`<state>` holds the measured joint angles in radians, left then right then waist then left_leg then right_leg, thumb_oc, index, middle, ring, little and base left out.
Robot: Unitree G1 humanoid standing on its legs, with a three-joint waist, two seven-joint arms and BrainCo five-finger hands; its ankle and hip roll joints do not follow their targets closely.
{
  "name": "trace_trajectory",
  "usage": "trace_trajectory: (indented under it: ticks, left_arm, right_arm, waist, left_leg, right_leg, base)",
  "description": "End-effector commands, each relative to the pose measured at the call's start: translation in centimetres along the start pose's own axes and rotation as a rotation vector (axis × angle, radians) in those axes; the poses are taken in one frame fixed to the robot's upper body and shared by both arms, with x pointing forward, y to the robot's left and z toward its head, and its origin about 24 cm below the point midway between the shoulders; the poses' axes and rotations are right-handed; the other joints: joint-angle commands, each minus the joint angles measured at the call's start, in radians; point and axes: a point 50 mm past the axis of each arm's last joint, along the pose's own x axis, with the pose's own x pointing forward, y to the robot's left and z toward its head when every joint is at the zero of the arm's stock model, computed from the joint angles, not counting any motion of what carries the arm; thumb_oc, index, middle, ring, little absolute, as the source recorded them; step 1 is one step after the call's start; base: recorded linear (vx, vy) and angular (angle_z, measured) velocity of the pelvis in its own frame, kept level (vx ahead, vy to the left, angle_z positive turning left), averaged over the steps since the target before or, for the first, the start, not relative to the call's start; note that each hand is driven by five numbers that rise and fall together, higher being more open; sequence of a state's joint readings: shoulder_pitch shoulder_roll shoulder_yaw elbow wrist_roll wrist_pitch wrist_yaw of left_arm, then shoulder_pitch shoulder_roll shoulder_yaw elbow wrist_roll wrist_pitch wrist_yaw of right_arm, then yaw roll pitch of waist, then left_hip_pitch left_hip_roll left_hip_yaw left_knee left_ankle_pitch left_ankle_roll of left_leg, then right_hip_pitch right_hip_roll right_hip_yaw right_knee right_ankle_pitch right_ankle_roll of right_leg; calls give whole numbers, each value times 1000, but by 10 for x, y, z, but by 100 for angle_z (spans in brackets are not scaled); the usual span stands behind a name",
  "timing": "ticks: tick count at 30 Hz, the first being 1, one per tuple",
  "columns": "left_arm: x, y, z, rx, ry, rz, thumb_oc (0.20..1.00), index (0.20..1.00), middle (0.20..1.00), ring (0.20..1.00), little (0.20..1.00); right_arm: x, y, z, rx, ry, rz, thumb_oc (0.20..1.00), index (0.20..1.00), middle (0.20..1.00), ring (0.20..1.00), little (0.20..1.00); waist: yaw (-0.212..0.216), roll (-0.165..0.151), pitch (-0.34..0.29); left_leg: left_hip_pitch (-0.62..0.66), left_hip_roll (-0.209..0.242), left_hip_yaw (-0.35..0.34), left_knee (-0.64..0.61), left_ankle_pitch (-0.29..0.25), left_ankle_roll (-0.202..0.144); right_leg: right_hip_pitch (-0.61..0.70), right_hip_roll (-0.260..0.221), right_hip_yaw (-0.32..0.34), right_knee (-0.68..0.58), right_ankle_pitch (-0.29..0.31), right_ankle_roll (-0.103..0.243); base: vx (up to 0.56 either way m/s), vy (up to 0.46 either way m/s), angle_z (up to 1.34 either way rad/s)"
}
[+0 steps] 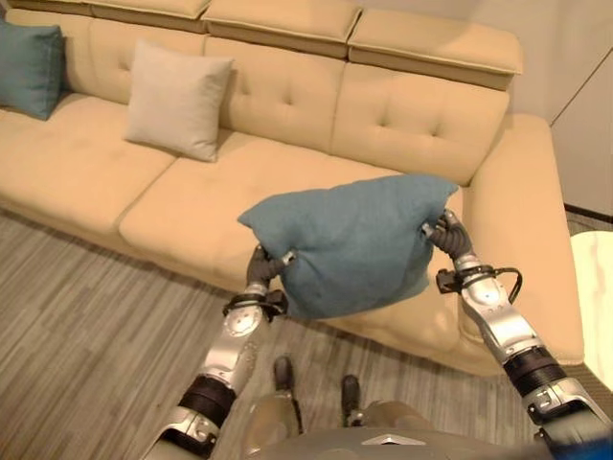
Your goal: Pick up all the scattered cushions and arrange them neatly on the sofa.
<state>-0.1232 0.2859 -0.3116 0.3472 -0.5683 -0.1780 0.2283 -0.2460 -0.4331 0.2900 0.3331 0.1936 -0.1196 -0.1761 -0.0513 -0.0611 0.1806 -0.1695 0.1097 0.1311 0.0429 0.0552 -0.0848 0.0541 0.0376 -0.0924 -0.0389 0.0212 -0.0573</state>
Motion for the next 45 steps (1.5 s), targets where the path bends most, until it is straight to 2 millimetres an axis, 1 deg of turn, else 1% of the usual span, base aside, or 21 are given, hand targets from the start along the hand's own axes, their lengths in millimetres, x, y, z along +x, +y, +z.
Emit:
trace_trajectory:
  ticks: [1,3,4,5,6,9,13,17,20,24,26,28,30,31,35,37,38,39,40,44,45]
  left_arm:
    - [9,-41,46,-46,-239,-199,200,200,200,200,200]
    - [6,-42,46,-47,-238,-209,200,200,200,200,200]
    - [6,-42,46,-47,-238,-209,200,200,200,200,200]
    - [6,-43,45,-47,-233,-210,200,200,200,200,200]
    - [7,-42,48,-36,-247,-210,200,200,200,200,200]
    - [6,-39,51,-9,-259,-207,200,200,200,200,200]
    - [4,-27,49,-10,-257,-171,200,200,200,200,200]
    - [2,-24,46,-14,-248,-154,200,200,200,200,200]
    - [1,-23,44,-17,-243,-146,200,200,200,200,200]
    - [-1,-25,38,-18,-225,-159,200,200,200,200,200]
    - [0,-29,39,-45,-224,-172,200,200,200,200,200]
    - [3,-35,41,-53,-229,-196,200,200,200,200,200]
    - [4,-38,40,-60,-225,-206,200,200,200,200,200]
    - [5,-40,42,-78,-227,-202,200,200,200,200,200]
    - [6,-38,47,-74,-241,-193,200,200,200,200,200]
    - [6,-38,49,-67,-249,-187,200,200,200,200,200]
    - [6,-38,50,-65,-260,-183,200,200,200,200,200]
    - [6,-38,50,-65,-260,-183,200,200,200,200,200]
    - [5,-37,52,-69,-268,-173,200,200,200,200,200]
    - [4,-34,49,-70,-258,-167,200,200,200,200,200]
    - [4,-34,50,-69,-260,-173,200,200,200,200,200]
  right_arm:
    - [8,17,52,75,-269,48,200,200,200,200,200]
    - [10,23,55,69,-279,66,200,200,200,200,200]
    - [10,23,55,69,-279,66,200,200,200,200,200]
    - [10,26,57,71,-286,74,200,200,200,200,200]
    - [12,32,63,73,-306,94,200,200,200,200,200]
    - [14,38,67,81,-315,116,200,200,200,200,200]
    - [18,44,72,88,-329,155,200,200,200,200,200]
    - [18,45,70,88,-321,162,200,200,200,200,200]
    - [18,44,67,87,-309,163,200,200,200,200,200]
    - [13,40,59,72,-287,158,200,200,200,200,200]
    - [13,34,59,62,-288,142,200,200,200,200,200]
    - [11,24,60,53,-299,114,200,200,200,200,200]
    - [10,19,60,55,-303,100,200,200,200,200,200]
    - [9,19,59,68,-295,94,200,200,200,200,200]
    - [8,16,58,78,-291,84,200,200,200,200,200]
    - [9,17,57,71,-287,82,200,200,200,200,200]
    - [9,19,56,74,-284,82,200,200,200,200,200]
    - [9,19,56,74,-284,82,200,200,200,200,200]
    - [10,21,56,78,-281,84,200,200,200,200,200]
    - [9,19,56,72,-279,83,200,200,200,200,200]
    - [10,21,59,72,-286,85,200,200,200,200,200]
  waist:
    - [7,7,-81]
    - [17,7,-89]
    - [19,6,-88]
    - [17,7,-86]
    - [17,11,-75]
    - [20,12,-70]
    - [21,10,-74]
    - [14,-4,-84]
    - [14,-2,-84]
    - [-4,-3,-92]
    - [-5,1,-97]
    - [-19,-6,-95]
    - [-21,-15,-85]
    - [-4,-22,-71]
    - [5,-35,-71]
    - [20,-30,-70]
    - [34,-23,-65]
    - [34,-23,-65]
    - [45,-14,-61]
    - [41,3,-76]
    - [45,10,-86]
  left_leg:
    - [52,-29,39,-5,41,-1]
    - [86,-56,58,4,9,26]
    - [86,-56,61,5,8,26]
    - [90,-61,72,11,-3,37]
    - [104,-63,99,15,-20,57]
    - [130,-66,126,6,-39,64]
    - [182,-83,157,-33,-58,64]
    - [225,-108,162,-64,-77,66]
    - [242,-111,171,-77,-81,64]
    - [251,-123,163,-68,-101,64]
    - [243,-124,164,-24,-124,53]
    - [196,-98,176,137,-164,25]
    - [160,-65,181,258,-138,-9]
    - [122,-53,137,327,-100,-27]
    - [82,-44,126,226,-118,0]
    - [41,-28,92,138,-52,-4]
    - [25,-19,42,51,13,-20]
    - [26,-19,42,51,13,-20]
    - [8,-5,1,15,51,-35]
    - [51,-1,28,-12,50,-31]
    - [73,-18,26,-8,34,-13]
  right_leg:
    - [12,-72,14,86,-72,144]
    - [7,-103,46,127,-70,170]
    - [6,-104,48,129,-71,171]
    - [-14,-114,55,178,-57,187]
    - [-68,-130,53,289,-32,208]
    - [-123,-138,30,336,-24,213]
    - [-177,-132,-69,219,7,196]
    - [-189,-112,-122,95,60,200]
    - [-210,-110,-161,81,79,206]
    - [-191,-105,-132,68,74,201]
    - [-174,-109,-145,57,68,193]
    - [-146,-120,-167,54,47,178]
    - [-112,-122,-178,45,35,161]
    - [-75,-116,-177,28,26,149]
    - [-47,-123,-166,14,17,160]
    - [-32,-111,-145,13,8,163]
    - [-10,-102,-122,7,-5,162]
    - [-9,-102,-122,6,-5,162]
    - [10,-99,-97,9,-22,161]
    - [34,-105,-87,26,-47,166]
    - [36,-125,-73,54,-56,172]
  base:
    - [247,200,-33]
    - [251,243,-58]
    - [175,214,-71]
    - [96,195,-67]
    - [94,194,-66]
    - [81,155,-45]
    - [102,76,-60]
    - [141,10,-32]
    - [133,-29,-22]
    - [171,-79,-9]
    - [162,-82,-2]
    - [152,-127,10]
    - [172,-126,34]
    - [189,-86,25]
    - [143,-3,-6]
    - [234,78,11]
    - [192,79,-6]
    - [261,130,-32]
    - [138,76,-40]
    - [233,179,-52]
    - [143,141,-21]
